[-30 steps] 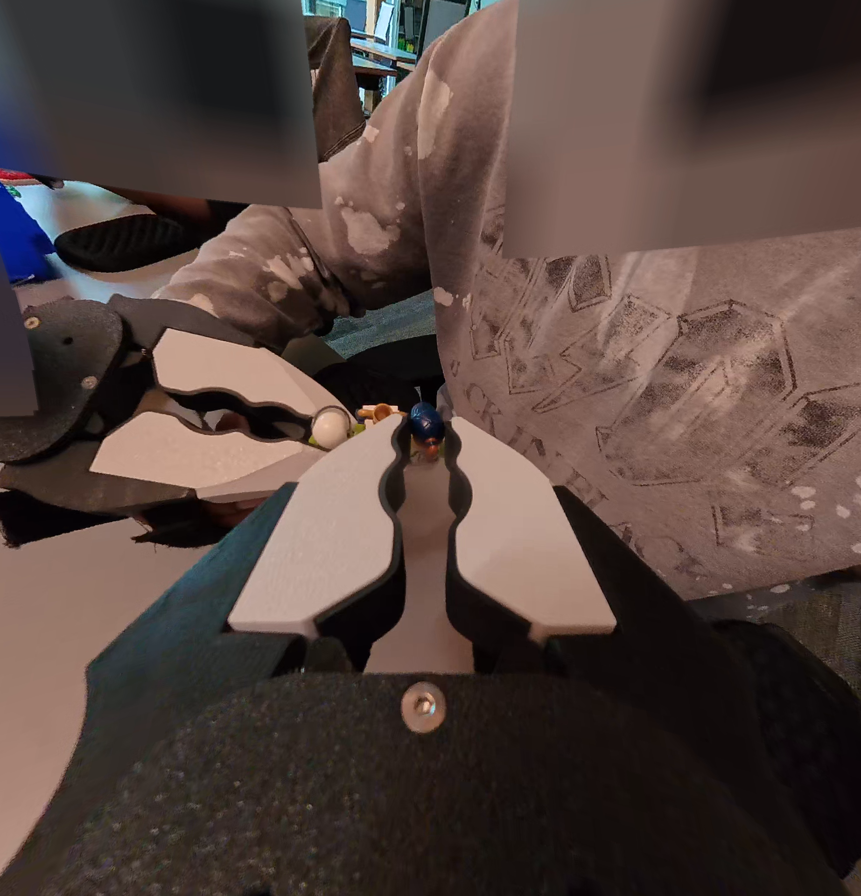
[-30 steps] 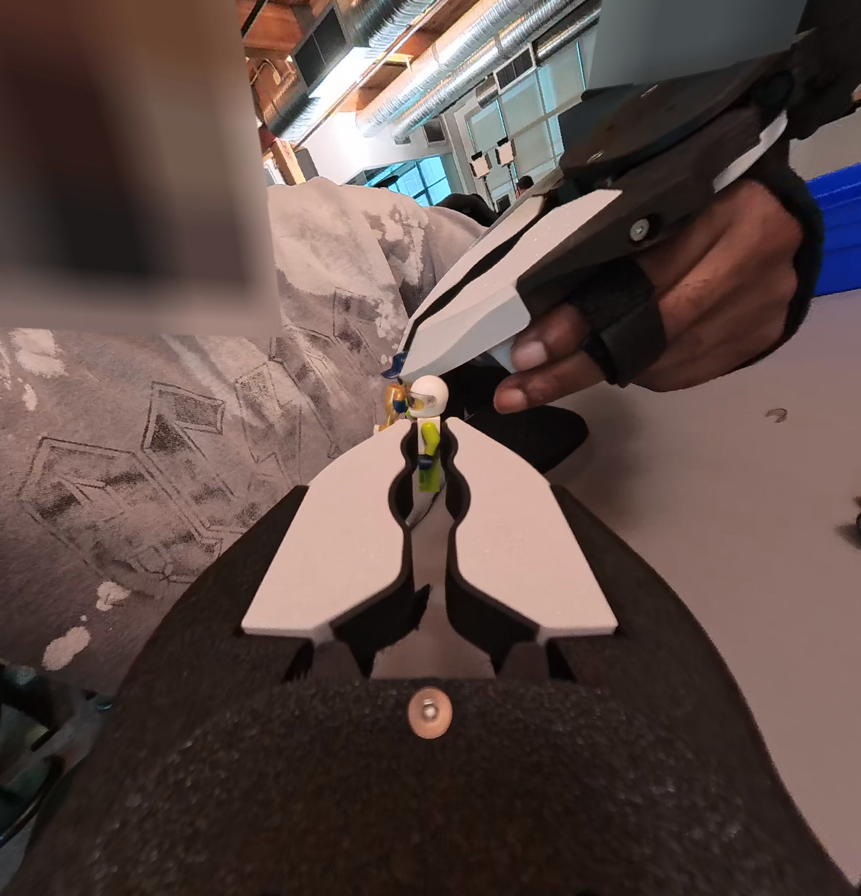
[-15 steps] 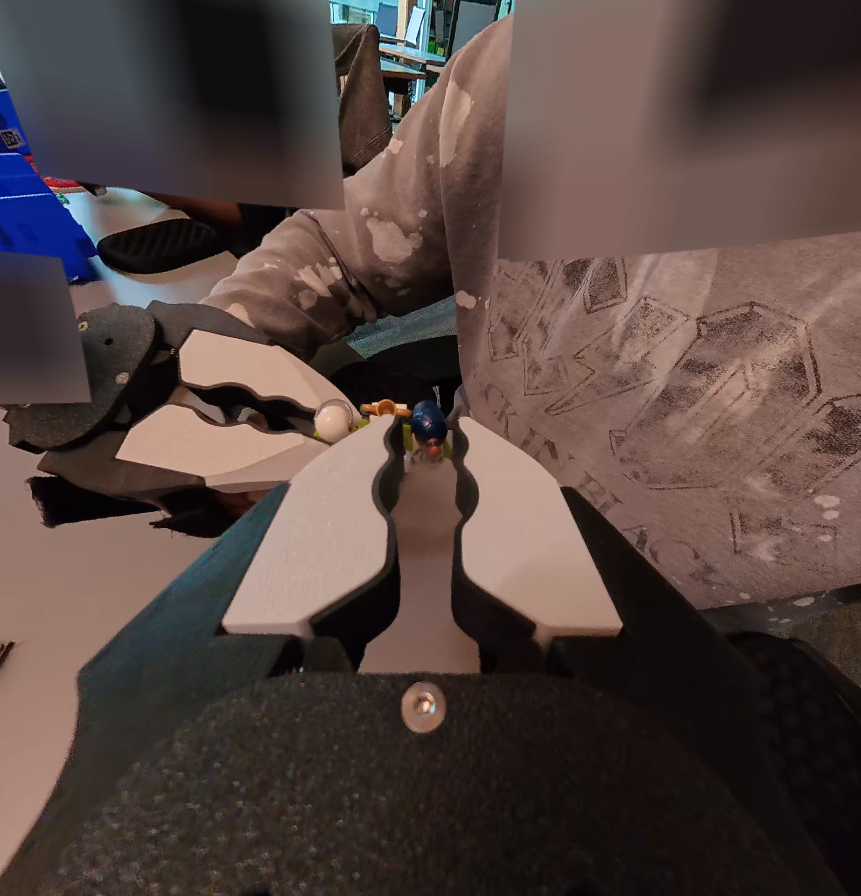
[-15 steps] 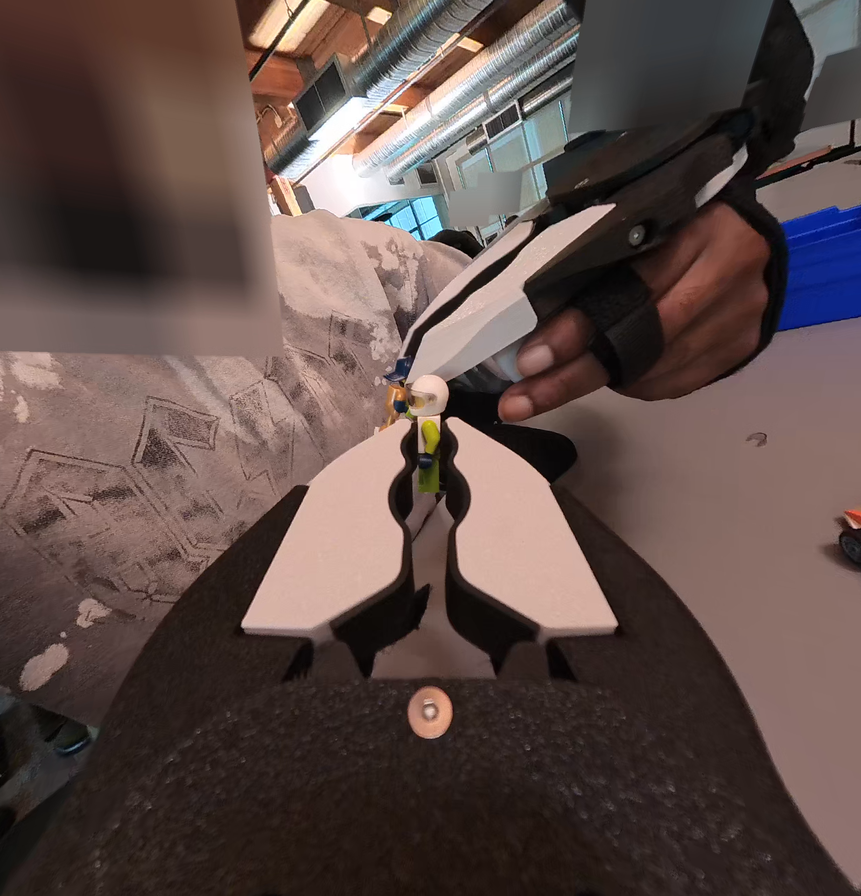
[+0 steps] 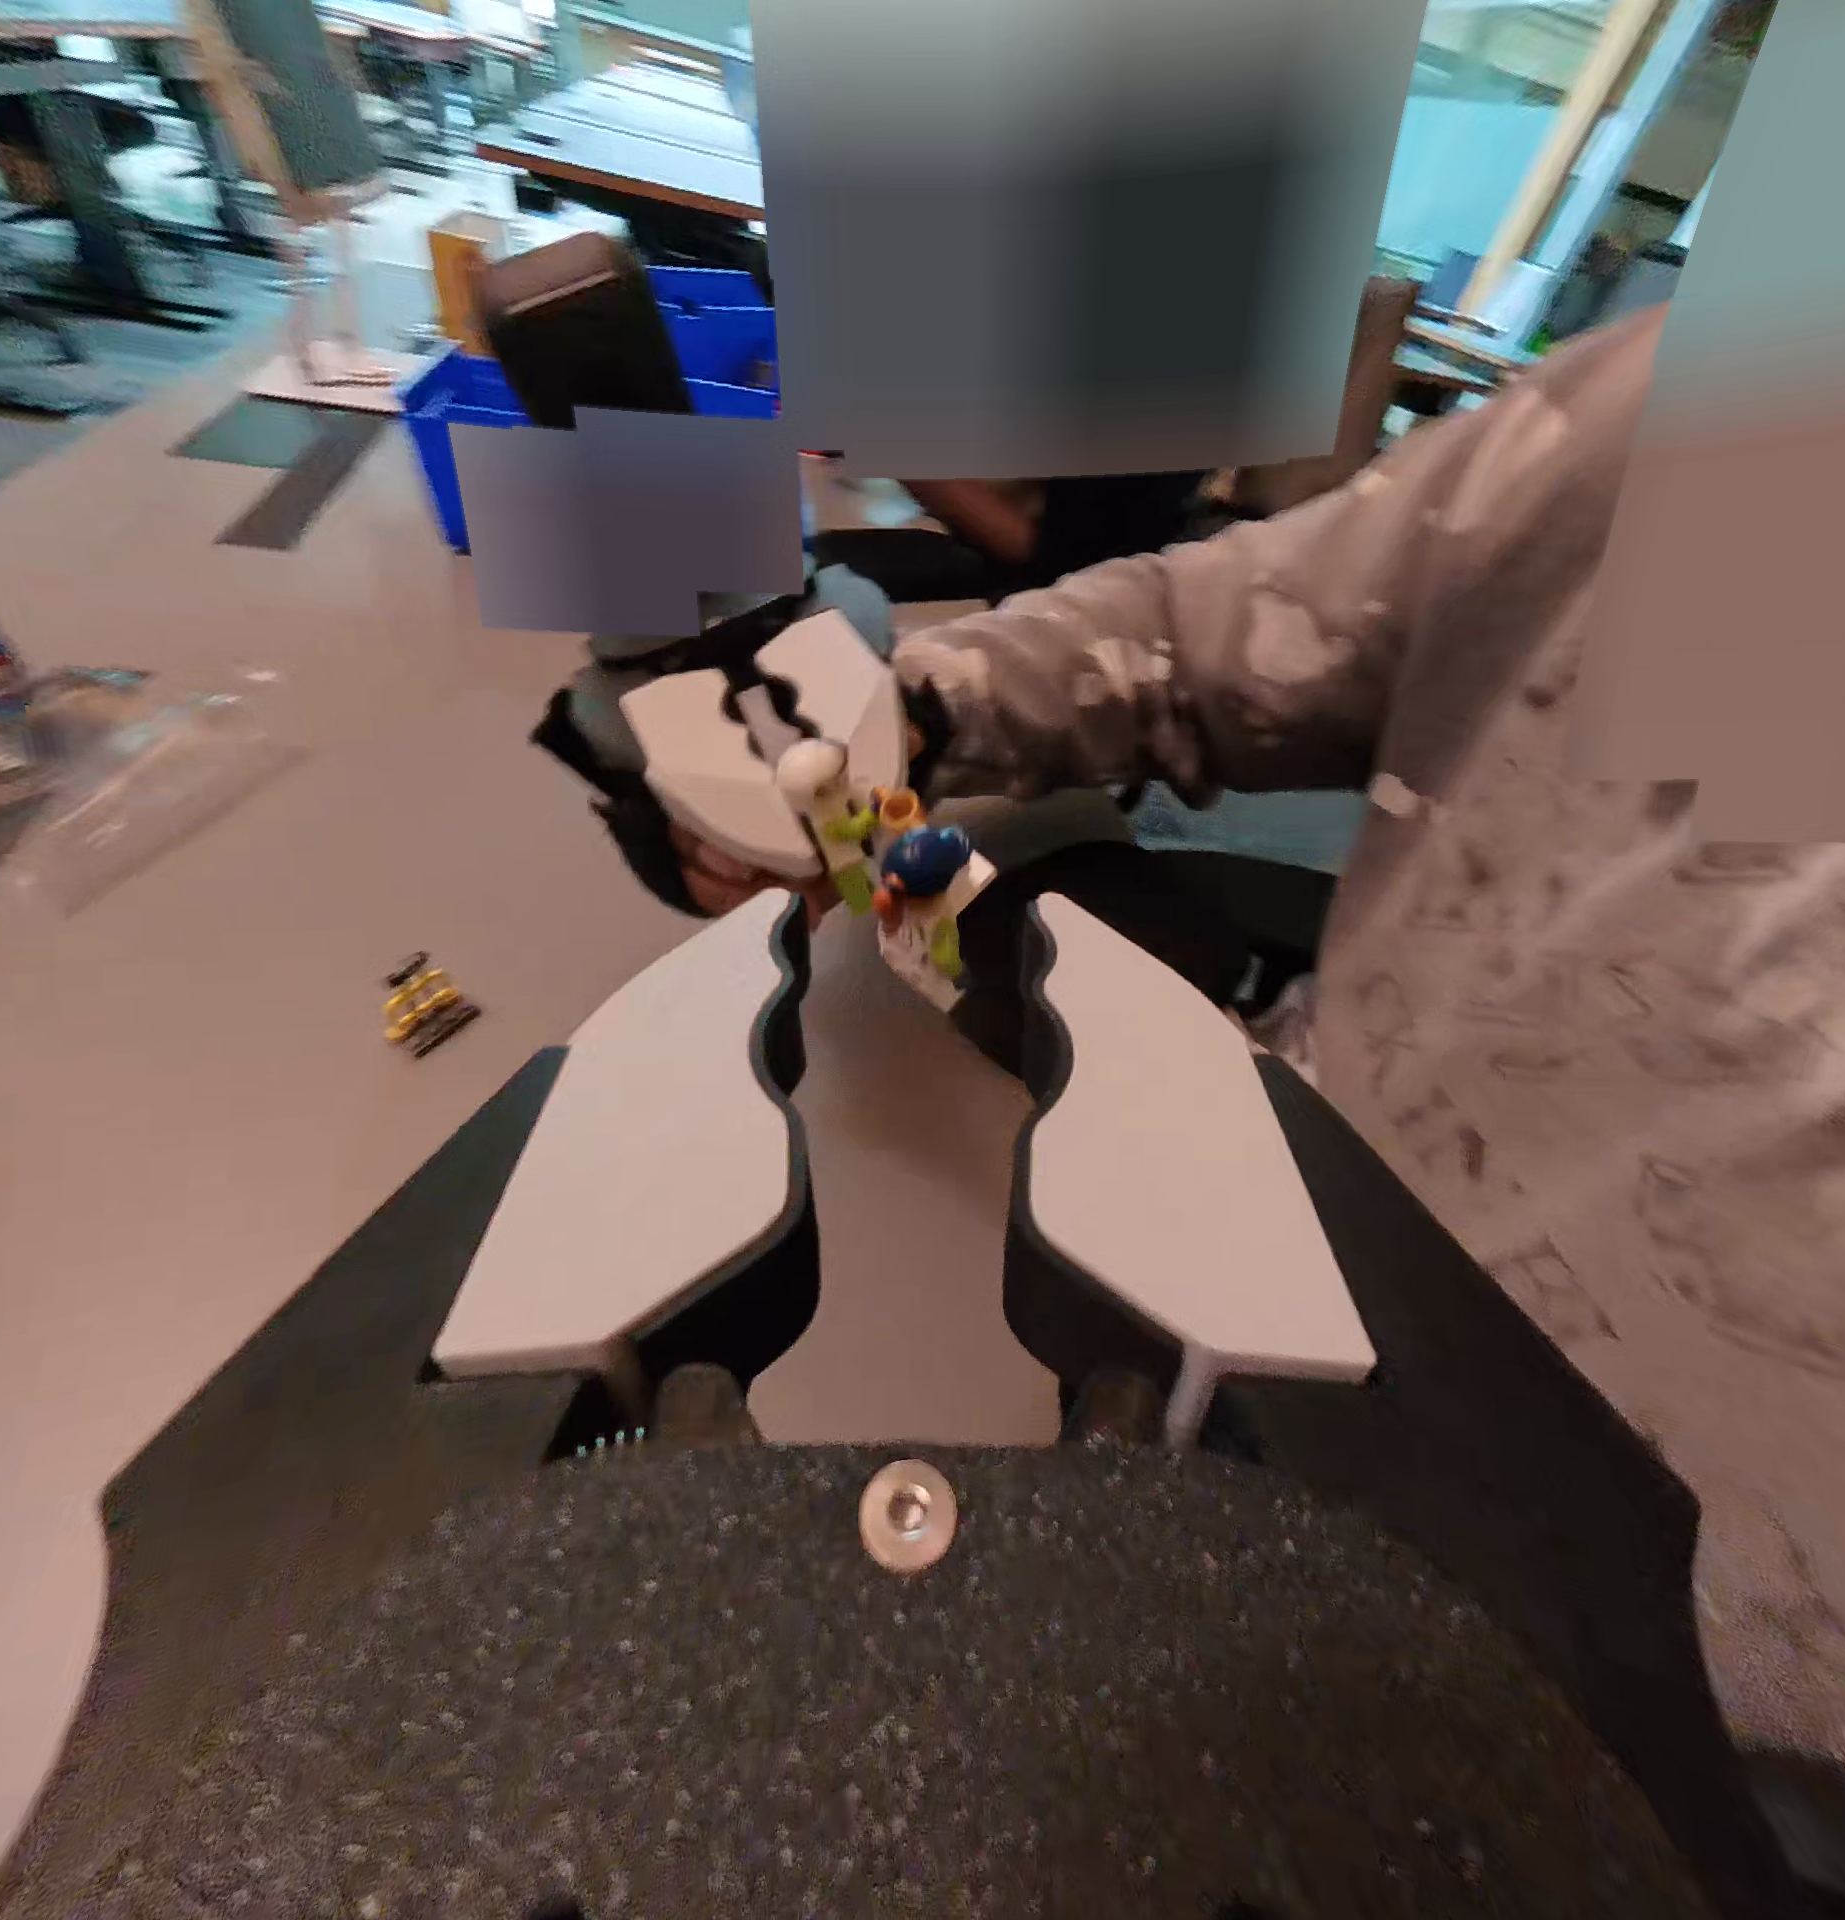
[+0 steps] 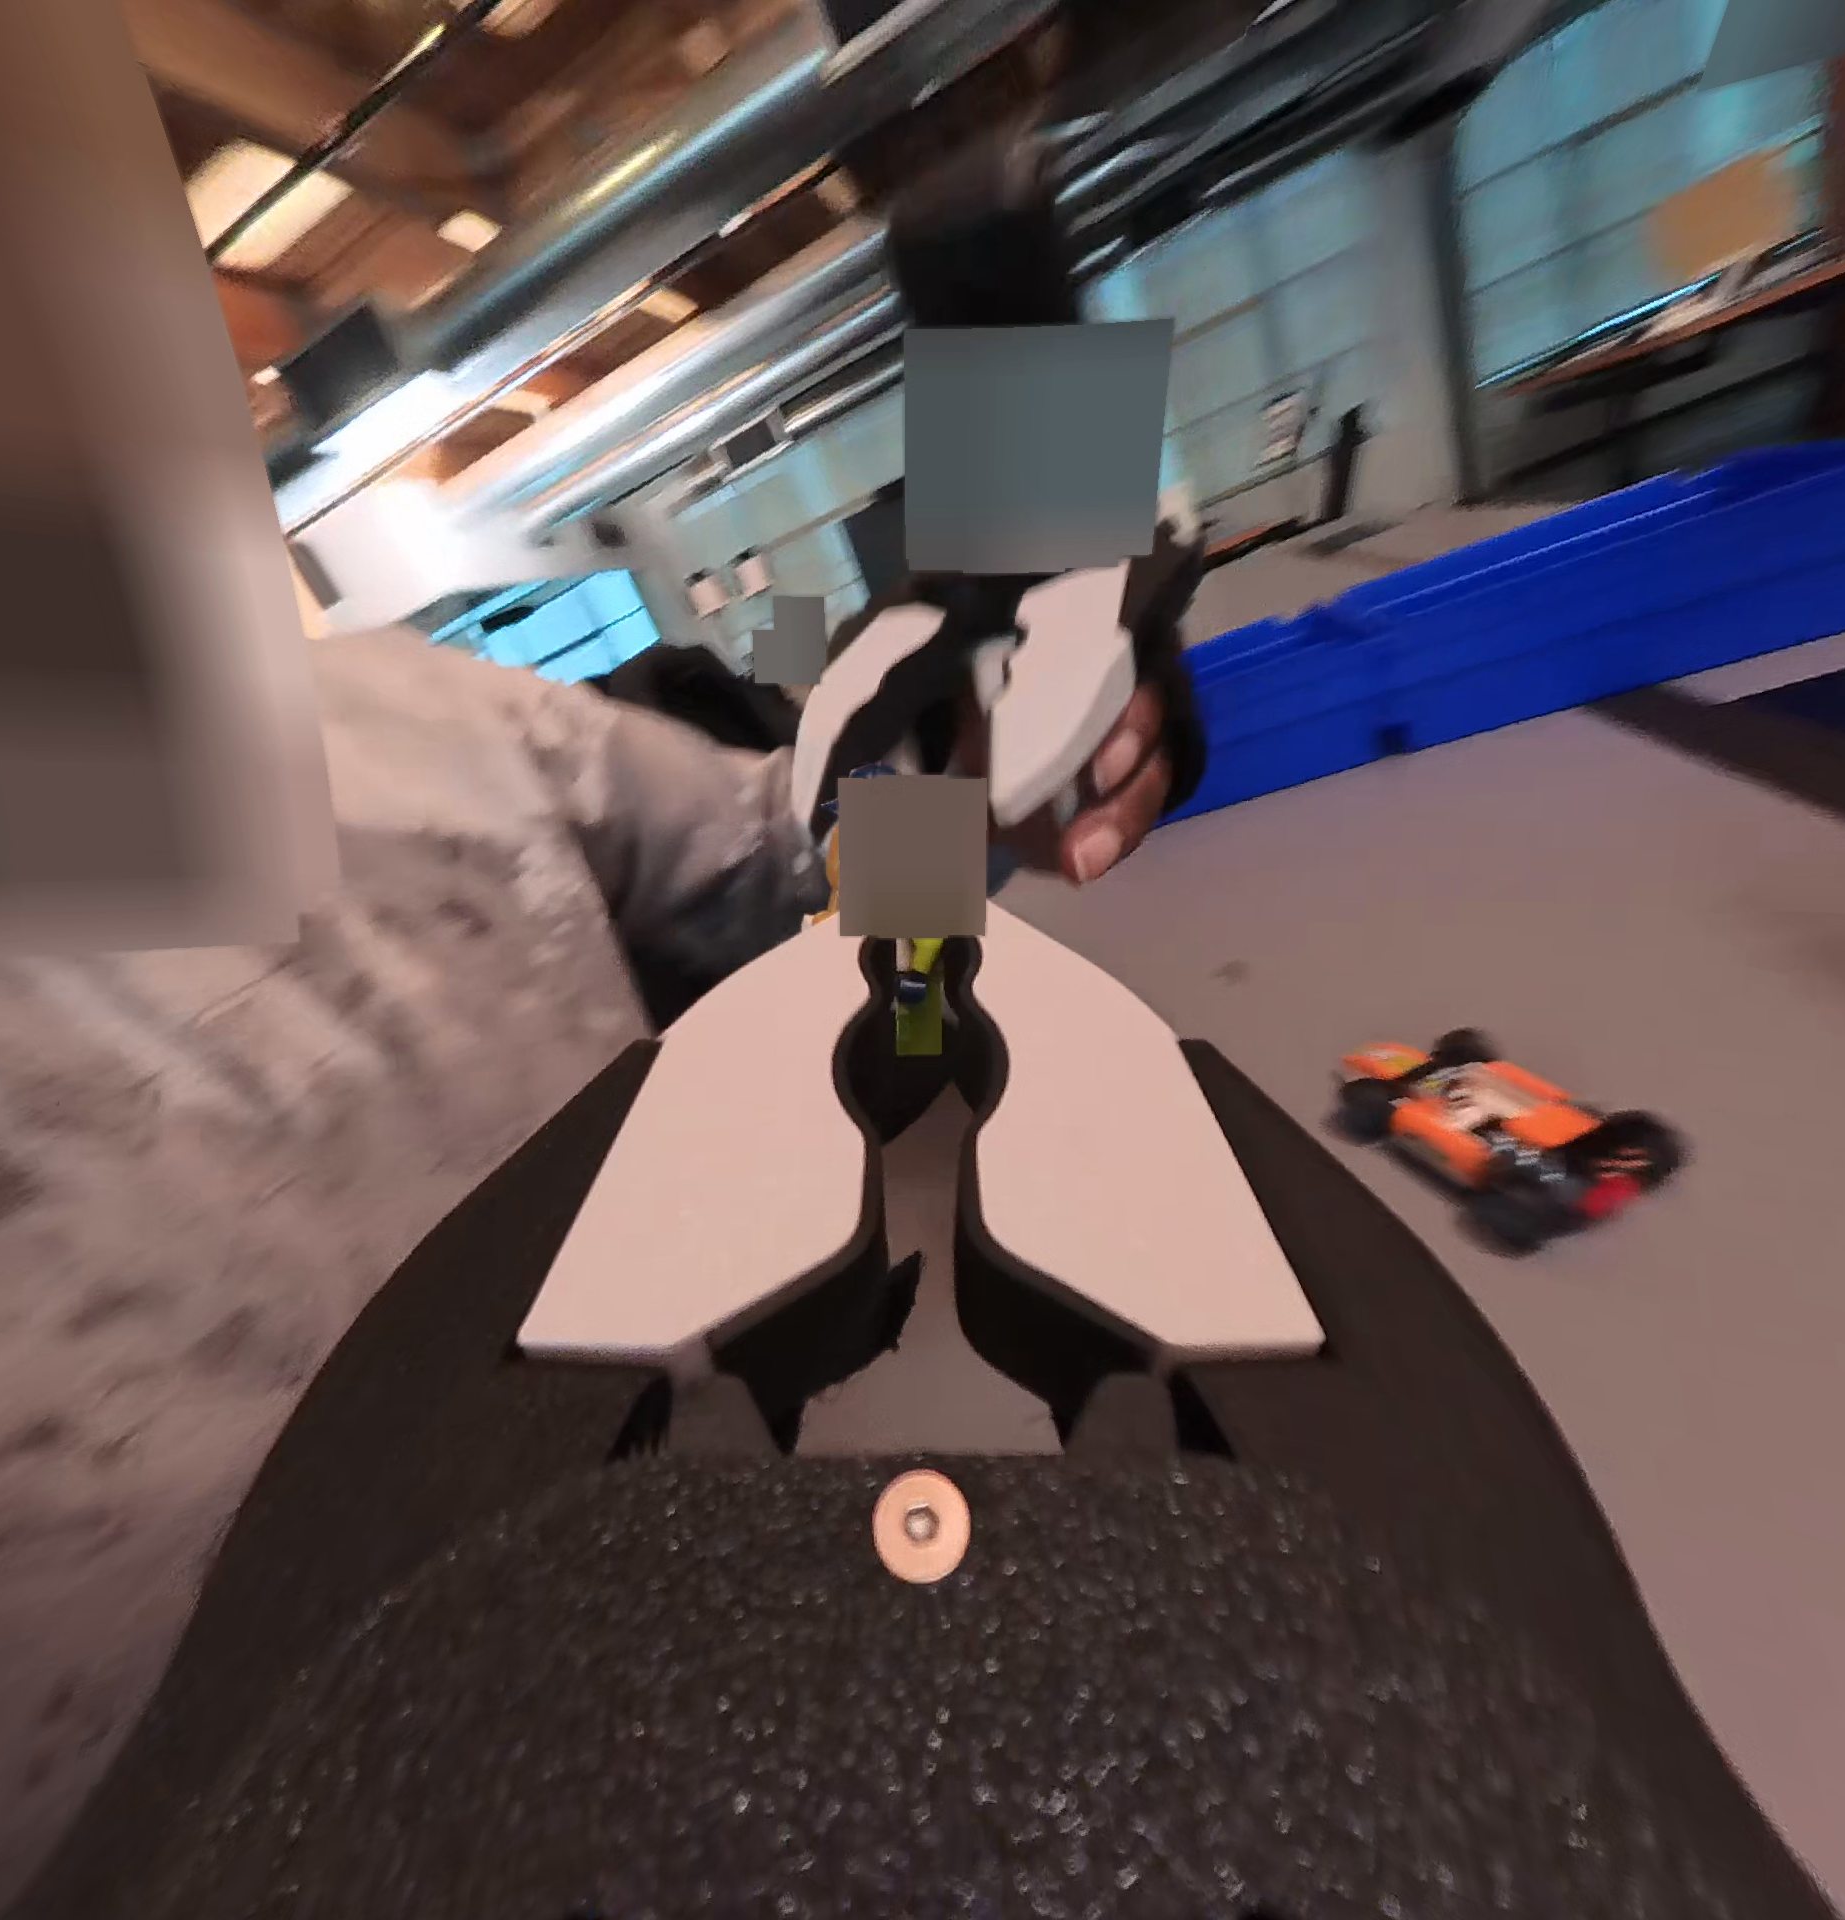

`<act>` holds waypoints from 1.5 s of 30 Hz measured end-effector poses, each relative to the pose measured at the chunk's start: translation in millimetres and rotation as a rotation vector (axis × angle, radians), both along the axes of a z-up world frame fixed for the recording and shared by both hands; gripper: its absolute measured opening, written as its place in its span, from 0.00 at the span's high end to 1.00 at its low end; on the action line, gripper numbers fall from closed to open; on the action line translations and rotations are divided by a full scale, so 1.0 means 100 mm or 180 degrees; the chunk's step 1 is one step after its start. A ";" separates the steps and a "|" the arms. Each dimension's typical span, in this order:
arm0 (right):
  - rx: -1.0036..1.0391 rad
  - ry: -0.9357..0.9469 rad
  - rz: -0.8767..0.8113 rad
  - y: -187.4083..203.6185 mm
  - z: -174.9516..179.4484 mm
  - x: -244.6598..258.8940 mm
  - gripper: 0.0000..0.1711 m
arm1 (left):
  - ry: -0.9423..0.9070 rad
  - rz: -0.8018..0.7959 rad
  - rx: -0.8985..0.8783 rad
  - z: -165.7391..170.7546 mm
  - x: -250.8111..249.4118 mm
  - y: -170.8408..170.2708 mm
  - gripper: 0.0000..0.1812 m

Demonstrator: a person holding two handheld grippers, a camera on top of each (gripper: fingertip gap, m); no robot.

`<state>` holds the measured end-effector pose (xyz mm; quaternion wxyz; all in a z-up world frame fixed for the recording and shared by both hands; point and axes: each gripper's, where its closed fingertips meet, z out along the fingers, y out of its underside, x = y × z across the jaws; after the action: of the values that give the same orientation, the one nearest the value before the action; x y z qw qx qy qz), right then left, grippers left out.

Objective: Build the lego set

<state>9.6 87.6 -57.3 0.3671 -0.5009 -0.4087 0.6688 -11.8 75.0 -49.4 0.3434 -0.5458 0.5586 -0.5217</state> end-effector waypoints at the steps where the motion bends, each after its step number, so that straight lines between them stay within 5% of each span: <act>1: 0.0011 0.0023 -0.0080 0.05 0.03 0.01 0.96 | -0.0017 0.0132 -0.0019 -0.01 0.00 0.05 0.78; 11: 0.0078 -0.0033 -0.0754 0.53 0.26 -0.01 0.95 | -0.0170 0.1047 -0.0067 0.06 0.09 0.60 0.90; 18: 0.0205 -0.0312 -0.0851 0.73 0.20 -0.02 0.95 | -0.0159 0.0952 -0.0196 0.01 0.11 0.80 0.95; 34: 0.0876 -0.1421 -0.0820 1.33 -0.46 -0.09 0.94 | -0.0080 0.0805 -0.0243 -0.59 0.02 1.41 0.95; 45: 0.1012 -0.2015 -0.0746 1.67 -1.24 -0.14 0.95 | 0.0631 0.0840 -0.0212 -1.39 -0.05 1.77 0.94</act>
<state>-4.5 255.1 -181.6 0.3698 -0.6630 -0.5406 0.3625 -16.5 251.6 -188.2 0.3339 -0.6743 0.4955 -0.4339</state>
